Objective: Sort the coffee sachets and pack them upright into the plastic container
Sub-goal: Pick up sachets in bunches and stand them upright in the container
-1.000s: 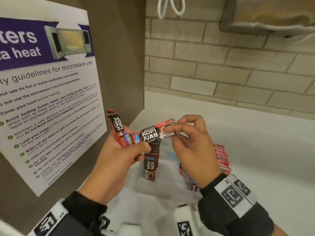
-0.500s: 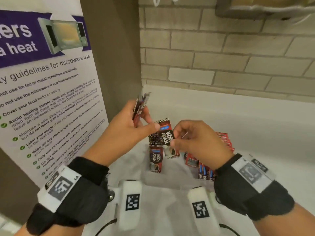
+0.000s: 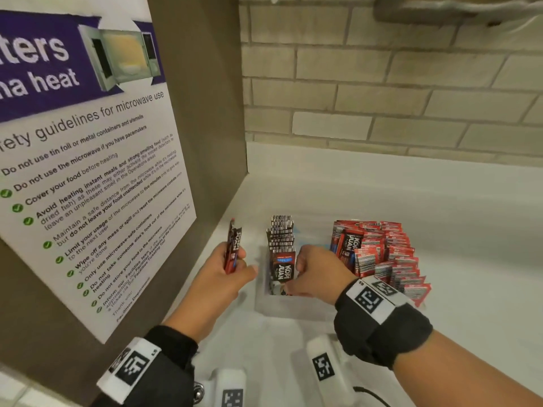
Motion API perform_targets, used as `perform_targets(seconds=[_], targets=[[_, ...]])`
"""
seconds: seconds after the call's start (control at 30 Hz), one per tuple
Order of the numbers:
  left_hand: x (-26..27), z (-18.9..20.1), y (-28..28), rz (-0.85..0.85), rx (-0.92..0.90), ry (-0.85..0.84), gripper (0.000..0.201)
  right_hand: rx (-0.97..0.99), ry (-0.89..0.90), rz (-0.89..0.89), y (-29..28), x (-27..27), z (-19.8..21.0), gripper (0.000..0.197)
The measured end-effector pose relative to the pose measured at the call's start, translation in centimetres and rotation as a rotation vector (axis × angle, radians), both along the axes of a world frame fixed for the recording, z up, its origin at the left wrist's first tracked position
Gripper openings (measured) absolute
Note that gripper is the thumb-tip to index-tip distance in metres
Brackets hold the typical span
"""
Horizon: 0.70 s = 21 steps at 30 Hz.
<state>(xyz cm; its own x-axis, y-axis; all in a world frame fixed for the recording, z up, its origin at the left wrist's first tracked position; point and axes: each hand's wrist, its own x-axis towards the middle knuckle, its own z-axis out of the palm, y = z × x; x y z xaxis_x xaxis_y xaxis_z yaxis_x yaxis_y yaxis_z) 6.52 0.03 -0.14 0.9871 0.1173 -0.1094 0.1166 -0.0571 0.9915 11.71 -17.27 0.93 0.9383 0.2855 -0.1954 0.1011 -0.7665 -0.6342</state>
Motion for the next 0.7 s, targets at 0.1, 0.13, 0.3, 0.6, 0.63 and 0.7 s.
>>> perform_targets(seconds=[0.1, 0.13, 0.3, 0.6, 0.63, 0.7], targets=[[-0.1, -0.2, -0.3, -0.020, -0.039, 0.058, 0.019, -0.019, 0.058, 0.025, 0.2, 0.0, 0.3, 0.045], [-0.1, -0.1, -0.4, -0.019, -0.092, 0.072, 0.019, -0.019, 0.077, 0.031, 0.2, 0.0, 0.5, 0.049], [-0.3, 1.6, 0.0, -0.068, -0.479, 0.025, 0.025, -0.016, -0.002, -0.016, -0.8, -0.1, 3.1, 0.056], [0.5, 4.1, -1.5, -0.171, -0.441, -0.022, 0.035, 0.666, -0.051, -0.032, 0.5, -2.1, 6.2, 0.014], [0.5, 4.2, -1.8, -0.182, -0.432, -0.030, 0.036, 0.724, -0.036, -0.041, 0.7, -2.2, 6.0, 0.016], [0.5, 4.2, -2.1, -0.190, -0.450, -0.036, 0.036, 0.803, -0.038, -0.054, 0.8, -2.4, 5.7, 0.019]])
